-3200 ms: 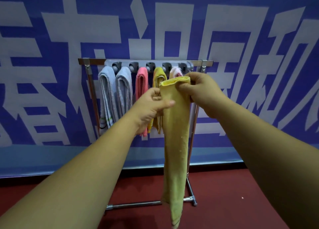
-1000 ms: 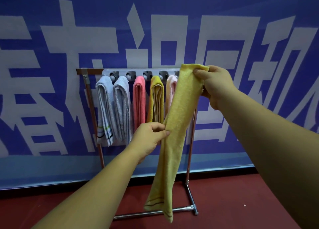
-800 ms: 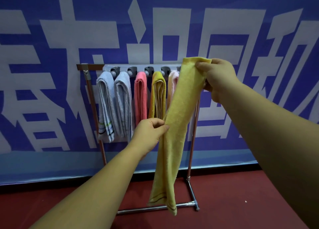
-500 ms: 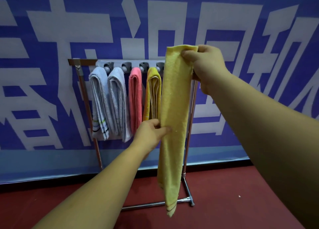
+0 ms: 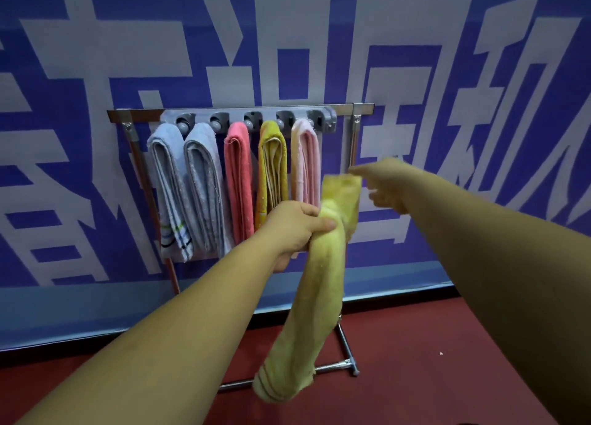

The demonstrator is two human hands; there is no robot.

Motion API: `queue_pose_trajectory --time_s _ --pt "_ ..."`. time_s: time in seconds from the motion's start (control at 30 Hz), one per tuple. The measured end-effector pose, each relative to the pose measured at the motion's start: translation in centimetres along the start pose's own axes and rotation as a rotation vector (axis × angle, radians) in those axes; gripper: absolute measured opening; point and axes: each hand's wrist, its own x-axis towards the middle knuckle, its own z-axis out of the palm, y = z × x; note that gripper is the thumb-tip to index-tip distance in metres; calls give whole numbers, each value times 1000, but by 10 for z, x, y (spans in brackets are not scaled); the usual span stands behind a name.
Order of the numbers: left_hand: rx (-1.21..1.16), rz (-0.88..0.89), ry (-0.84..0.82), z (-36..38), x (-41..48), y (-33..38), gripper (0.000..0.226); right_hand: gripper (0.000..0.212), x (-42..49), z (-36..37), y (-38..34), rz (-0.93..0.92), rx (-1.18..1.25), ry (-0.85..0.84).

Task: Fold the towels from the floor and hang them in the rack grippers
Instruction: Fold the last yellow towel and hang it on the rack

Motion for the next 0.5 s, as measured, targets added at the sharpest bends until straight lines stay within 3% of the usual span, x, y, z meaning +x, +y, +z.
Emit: queue_pose_trajectory --time_s 0.1,0.2,0.33,0.5 --pt "-109 -85 72 15 10 10 33 63 -5 5 31 30 -213 -159" --pt "-291 -167 129 25 13 16 23 67 -18 9 64 73 -119 -400" --pt "-385 -160 172 30 12 23 31 84 -34 12 104 80 118 -532" --pt "-392 -114 186 22 7 32 41 64 -51 22 116 -43 309 -525"
